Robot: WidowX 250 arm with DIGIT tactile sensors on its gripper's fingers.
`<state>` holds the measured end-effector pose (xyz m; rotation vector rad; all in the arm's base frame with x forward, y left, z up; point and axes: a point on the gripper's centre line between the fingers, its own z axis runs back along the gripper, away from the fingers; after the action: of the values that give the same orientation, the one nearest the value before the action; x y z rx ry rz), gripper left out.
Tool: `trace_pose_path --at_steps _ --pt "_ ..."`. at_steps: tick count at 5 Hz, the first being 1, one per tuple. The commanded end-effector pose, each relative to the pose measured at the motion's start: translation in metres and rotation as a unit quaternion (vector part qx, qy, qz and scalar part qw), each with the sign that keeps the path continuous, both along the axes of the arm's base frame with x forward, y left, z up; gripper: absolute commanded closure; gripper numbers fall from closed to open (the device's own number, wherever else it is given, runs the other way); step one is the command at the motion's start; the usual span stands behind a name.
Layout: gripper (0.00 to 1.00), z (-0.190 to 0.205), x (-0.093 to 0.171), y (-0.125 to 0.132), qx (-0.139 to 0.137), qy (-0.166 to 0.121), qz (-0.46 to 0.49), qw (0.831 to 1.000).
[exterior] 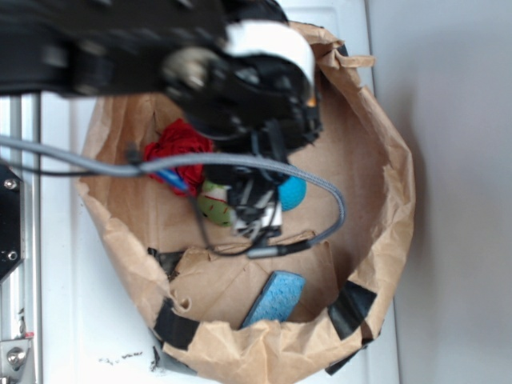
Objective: Grab the blue ball.
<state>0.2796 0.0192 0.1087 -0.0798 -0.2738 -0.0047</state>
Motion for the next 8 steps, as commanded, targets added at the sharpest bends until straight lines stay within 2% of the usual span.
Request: trace_pose_path --at_steps 1,2,3,4,5,7,8 --pt "0.0 -0.038 0.046 -0.007 0.053 -0.037 0.01 0.998" --pt "0.0 -0.056 0.072 -0.005 0.076 -0.032 0.019 0.996" --pt "0.33 -0.065 0.078 -0.003 0.093 -0.05 0.027 0.994" --pt "1.0 -0.054 0.07 -0.005 0.079 -0.046 0.025 0.995" --pt "1.0 -0.034 0.058 -0.01 0.053 -0.042 0.005 0.998" --pt "1.0 0.029 0.021 -0.009 -0.027 -0.005 -0.045 0.999" --pt "1.0 0.052 0.012 -0.005 -0.055 0.006 -0.058 0.997"
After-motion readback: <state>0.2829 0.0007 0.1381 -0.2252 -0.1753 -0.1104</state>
